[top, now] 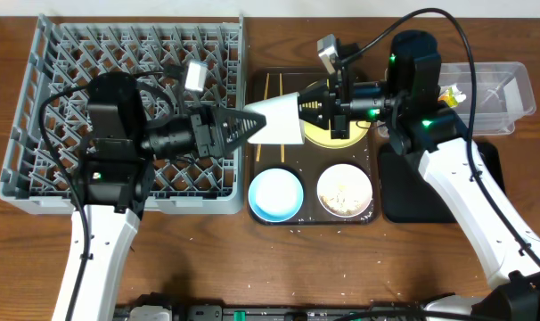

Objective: Sort waste into correct bins and load items into the dishwasher

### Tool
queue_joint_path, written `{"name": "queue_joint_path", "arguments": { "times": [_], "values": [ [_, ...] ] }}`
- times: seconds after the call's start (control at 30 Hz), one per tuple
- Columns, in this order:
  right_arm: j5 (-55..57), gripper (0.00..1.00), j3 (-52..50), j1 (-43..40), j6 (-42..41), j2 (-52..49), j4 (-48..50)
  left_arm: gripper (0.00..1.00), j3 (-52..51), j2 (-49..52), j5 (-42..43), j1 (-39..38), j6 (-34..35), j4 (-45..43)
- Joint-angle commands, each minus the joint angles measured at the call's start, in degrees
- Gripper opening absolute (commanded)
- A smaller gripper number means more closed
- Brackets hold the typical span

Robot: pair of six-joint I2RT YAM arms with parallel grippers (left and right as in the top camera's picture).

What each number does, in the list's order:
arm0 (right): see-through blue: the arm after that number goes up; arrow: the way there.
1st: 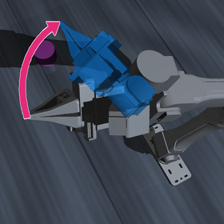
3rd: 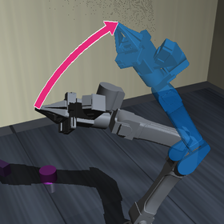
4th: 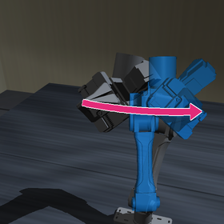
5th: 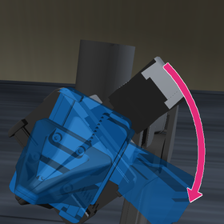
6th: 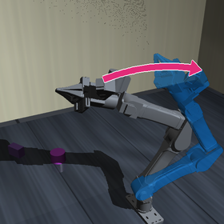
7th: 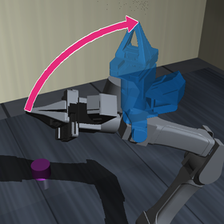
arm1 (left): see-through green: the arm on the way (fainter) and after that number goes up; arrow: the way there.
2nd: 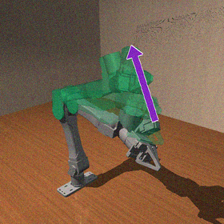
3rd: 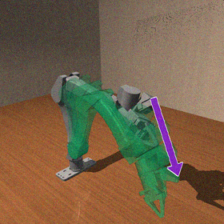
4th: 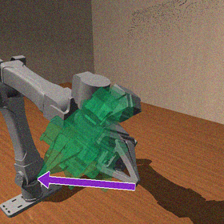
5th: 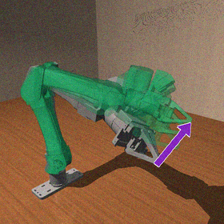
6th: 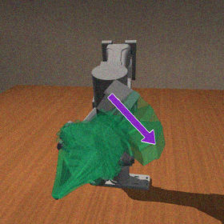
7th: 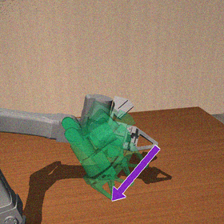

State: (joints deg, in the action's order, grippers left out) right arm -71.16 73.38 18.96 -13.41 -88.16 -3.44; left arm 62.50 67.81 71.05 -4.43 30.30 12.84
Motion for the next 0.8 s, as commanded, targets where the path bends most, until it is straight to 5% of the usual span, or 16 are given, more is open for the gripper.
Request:
{"name": "queue_joint_path", "arguments": {
  "times": [0.0,0.47,0.6,0.77],
  "values": [
    [0.31,0.01,0.48,1.25,-1.14,-0.04,0.24,0.80,0.57,-0.35,4.24,-1.95,0.46,-2.25],
    [2.38,0.05,0.48,2.60,-1.14,-0.04,0.28,0.58,0.57,-0.72,6.56,-3.17,0.42,-6.10],
    [4.15,0.12,0.48,3.15,-1.16,-0.04,0.26,0.54,0.57,-0.72,6.54,-3.17,-0.11,-6.12],
    [5.42,0.35,0.48,-0.50,-1.44,-0.02,0.26,0.43,0.57,-0.74,6.34,-2.47,-2.86,-6.05]
  ]
}}
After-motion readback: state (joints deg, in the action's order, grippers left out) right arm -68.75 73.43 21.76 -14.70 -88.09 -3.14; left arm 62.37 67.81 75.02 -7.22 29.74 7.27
